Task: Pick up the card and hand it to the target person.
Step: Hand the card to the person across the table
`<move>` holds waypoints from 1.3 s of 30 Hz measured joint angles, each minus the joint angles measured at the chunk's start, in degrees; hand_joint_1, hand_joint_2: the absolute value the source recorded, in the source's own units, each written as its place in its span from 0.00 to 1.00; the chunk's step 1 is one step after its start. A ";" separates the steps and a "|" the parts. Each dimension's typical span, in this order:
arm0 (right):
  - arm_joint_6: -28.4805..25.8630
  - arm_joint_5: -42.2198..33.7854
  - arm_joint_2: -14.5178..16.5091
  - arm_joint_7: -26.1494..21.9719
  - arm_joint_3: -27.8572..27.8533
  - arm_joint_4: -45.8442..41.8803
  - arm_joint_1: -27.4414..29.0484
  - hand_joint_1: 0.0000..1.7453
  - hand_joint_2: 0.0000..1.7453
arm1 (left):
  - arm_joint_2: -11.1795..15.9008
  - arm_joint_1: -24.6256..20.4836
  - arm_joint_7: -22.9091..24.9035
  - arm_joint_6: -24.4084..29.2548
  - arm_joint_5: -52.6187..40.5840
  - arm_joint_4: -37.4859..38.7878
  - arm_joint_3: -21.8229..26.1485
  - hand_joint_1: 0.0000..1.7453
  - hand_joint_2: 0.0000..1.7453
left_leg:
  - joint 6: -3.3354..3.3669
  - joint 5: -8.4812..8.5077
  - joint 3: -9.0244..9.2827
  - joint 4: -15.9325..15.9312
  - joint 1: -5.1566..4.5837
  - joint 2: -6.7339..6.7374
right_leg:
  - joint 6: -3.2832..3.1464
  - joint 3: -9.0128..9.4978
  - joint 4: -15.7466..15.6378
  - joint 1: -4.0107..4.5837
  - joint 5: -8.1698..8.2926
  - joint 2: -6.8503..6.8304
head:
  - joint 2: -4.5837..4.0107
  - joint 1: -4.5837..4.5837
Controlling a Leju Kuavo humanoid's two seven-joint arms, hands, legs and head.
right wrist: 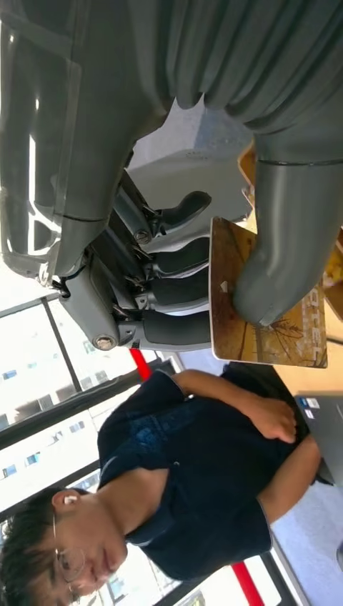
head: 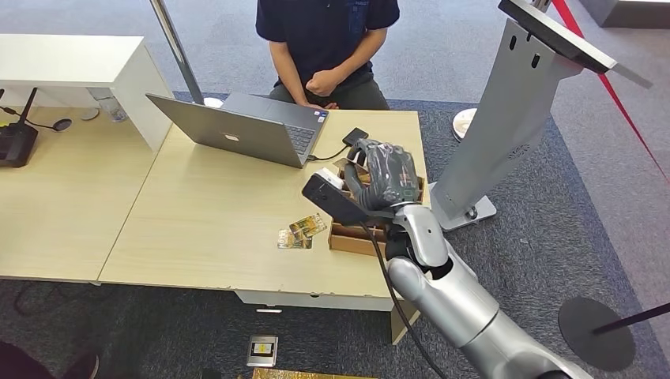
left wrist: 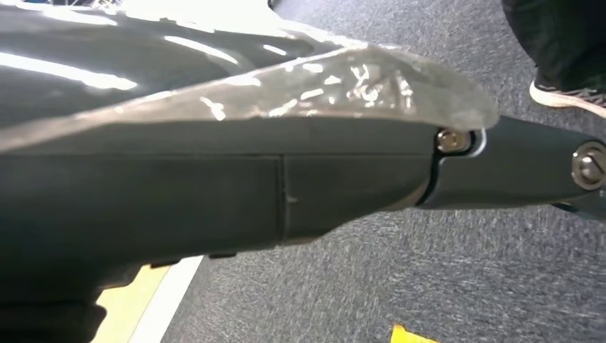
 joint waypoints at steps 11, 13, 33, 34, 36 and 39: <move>0.69 -4.03 7.85 -3.25 1.21 15.66 -4.77 0.80 1.00 | -0.05 -0.67 0.66 -0.23 -1.08 0.00 0.00 0.00 0.00 | 0.00 0.00 -0.02 0.00 0.00 -0.02 | 0.00 -0.02 0.00 0.00 0.00 0.00 | 0.00 0.00; 1.09 -3.99 9.00 -3.27 1.52 18.28 -5.45 0.79 1.00 | -0.09 -0.73 0.65 -0.19 -1.17 0.00 0.00 0.00 0.00 | 0.00 0.00 -0.02 0.00 0.00 -0.02 | 0.00 -0.03 0.00 0.00 0.00 0.00 | 0.00 0.00; -0.06 -7.10 13.77 -3.31 2.25 35.73 -9.39 0.00 1.00 | -0.11 -1.01 2.38 -0.52 -2.43 0.00 0.00 0.00 0.00 | -0.01 0.00 -0.01 0.00 0.00 0.00 | 0.00 -0.04 0.00 0.00 0.00 0.00 | 0.00 0.00; -0.54 -7.52 13.80 -3.71 2.24 36.09 -9.42 0.00 1.00 | -0.11 -1.01 2.38 -0.52 -2.44 0.00 0.00 0.00 0.00 | -0.01 0.00 -0.01 0.00 0.00 0.00 | 0.00 -0.04 0.00 0.00 0.00 0.00 | 0.00 0.00; -1.99 -8.31 13.85 -4.50 2.22 36.64 -9.43 0.00 1.00 | -0.11 -1.01 2.38 -0.54 -2.51 0.00 0.00 0.00 0.00 | -0.01 0.00 -0.01 0.00 0.00 0.00 | 0.00 -0.05 0.00 0.00 0.00 0.00 | 0.00 0.00; -4.62 -9.24 13.89 -5.36 2.17 37.50 -9.43 0.00 1.00 | -0.11 -1.01 2.35 -0.54 -2.61 0.00 0.00 0.00 0.00 | -0.01 0.00 0.00 0.00 0.00 0.00 | 0.00 -0.05 0.00 0.00 0.00 0.00 | 0.00 0.00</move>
